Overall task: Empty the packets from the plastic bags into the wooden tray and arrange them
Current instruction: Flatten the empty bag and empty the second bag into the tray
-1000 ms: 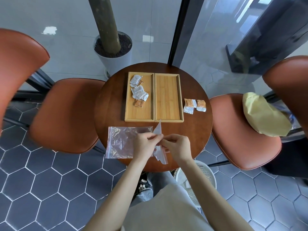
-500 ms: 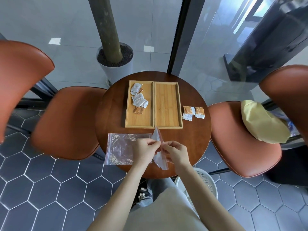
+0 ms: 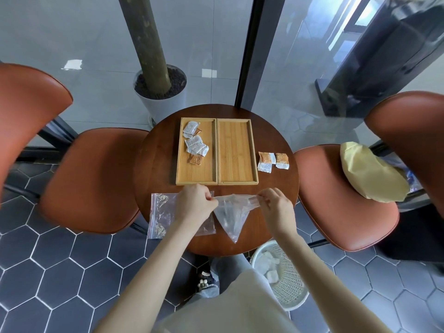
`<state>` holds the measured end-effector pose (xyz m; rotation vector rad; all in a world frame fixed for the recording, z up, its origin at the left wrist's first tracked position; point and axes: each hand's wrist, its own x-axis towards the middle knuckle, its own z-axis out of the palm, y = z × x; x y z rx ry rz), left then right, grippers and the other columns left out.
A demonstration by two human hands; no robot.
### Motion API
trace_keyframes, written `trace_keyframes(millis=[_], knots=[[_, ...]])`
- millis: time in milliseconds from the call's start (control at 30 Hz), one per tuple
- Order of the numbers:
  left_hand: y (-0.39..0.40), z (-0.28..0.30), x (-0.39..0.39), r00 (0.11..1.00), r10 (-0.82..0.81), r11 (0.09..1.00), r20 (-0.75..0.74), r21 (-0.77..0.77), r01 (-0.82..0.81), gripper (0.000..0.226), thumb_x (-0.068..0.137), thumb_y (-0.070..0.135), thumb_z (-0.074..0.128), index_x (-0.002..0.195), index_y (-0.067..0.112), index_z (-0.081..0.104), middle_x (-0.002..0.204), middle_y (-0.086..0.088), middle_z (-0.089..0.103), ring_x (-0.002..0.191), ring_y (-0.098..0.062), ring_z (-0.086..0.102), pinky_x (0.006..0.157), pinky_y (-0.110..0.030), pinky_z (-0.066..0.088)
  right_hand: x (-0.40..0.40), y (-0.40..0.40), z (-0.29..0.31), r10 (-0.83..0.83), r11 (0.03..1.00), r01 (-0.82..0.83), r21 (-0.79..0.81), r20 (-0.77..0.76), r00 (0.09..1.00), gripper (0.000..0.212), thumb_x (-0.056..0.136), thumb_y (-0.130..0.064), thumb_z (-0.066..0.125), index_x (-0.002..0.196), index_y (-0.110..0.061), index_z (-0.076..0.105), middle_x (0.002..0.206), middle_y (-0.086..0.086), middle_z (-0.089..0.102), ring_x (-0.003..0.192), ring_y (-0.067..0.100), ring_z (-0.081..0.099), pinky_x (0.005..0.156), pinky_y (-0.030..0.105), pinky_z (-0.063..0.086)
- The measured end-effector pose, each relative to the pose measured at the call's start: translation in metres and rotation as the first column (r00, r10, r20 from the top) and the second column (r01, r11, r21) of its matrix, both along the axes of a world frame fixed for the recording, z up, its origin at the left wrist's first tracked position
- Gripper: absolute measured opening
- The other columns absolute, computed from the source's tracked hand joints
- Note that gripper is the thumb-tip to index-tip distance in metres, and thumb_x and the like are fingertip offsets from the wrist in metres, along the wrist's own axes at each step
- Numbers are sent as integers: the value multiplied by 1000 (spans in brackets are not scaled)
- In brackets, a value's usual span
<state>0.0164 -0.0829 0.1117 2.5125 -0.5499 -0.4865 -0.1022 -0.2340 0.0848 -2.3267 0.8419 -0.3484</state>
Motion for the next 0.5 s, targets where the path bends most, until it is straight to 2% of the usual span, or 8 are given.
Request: trace_keyframes(millis=[67, 133, 200, 267, 367, 433, 500], knots=[[-2, 2, 1, 1000, 9, 1000, -27, 10, -8, 16, 78, 20, 65, 68, 9, 69, 65, -6, 71, 58, -17, 68, 60, -34, 59, -1, 1, 0, 57, 998, -57, -3, 0, 998, 9, 85, -1, 61, 91, 1, 67, 90, 13, 67, 71, 23, 63, 61, 29, 54], [-3, 1, -1, 997, 10, 1000, -70, 6, -9, 14, 79, 22, 64, 73, 10, 69, 69, -5, 71, 60, -17, 68, 62, -34, 59, 0, 3, -2, 45, 998, -46, 53, 12, 999, 9, 84, 0, 60, 91, 1, 66, 89, 15, 68, 71, 27, 65, 64, 35, 58], [-4, -1, -5, 993, 12, 1000, -118, 9, -11, 16, 82, 25, 61, 77, 11, 68, 70, -5, 72, 61, -18, 69, 62, -35, 59, 1, 6, -4, 34, 995, -35, 97, 5, 999, 10, 85, -1, 60, 93, 1, 66, 89, 16, 69, 72, 26, 65, 66, 33, 58], [-5, -4, -12, 990, 13, 1000, -140, -2, -14, 25, 83, 34, 59, 75, 11, 66, 66, -6, 71, 58, -18, 68, 61, -36, 59, 2, 12, -6, 27, 994, -27, 109, -2, 1000, 11, 86, -6, 60, 94, -1, 66, 90, 13, 69, 76, 24, 65, 68, 30, 56], [-10, -8, -22, 991, -3, 998, -134, 55, 10, 45, 76, 55, 60, 67, 11, 59, 58, -6, 68, 52, -17, 66, 58, -32, 56, 6, 22, -5, 35, 994, -25, 108, -94, 995, 25, 83, -26, 65, 102, -10, 61, 95, 3, 67, 80, 20, 63, 70, 37, 57], [-13, -11, -24, 990, -27, 993, -140, 111, 43, 40, 74, 49, 65, 71, 10, 59, 63, -7, 68, 58, -21, 66, 62, -36, 57, 7, 26, -5, 92, 989, -71, 127, -170, 981, 36, 78, -24, 69, 109, -12, 56, 102, 1, 63, 86, 20, 61, 73, 37, 56], [-14, -11, -23, 983, -7, 993, -186, 111, 28, 22, 75, 30, 67, 78, 9, 62, 69, -8, 70, 62, -22, 68, 63, -38, 59, 6, 25, -6, 154, 983, -133, 127, -181, 971, 38, 77, -6, 64, 114, -10, 55, 111, 6, 61, 94, 24, 61, 78, 38, 56]])
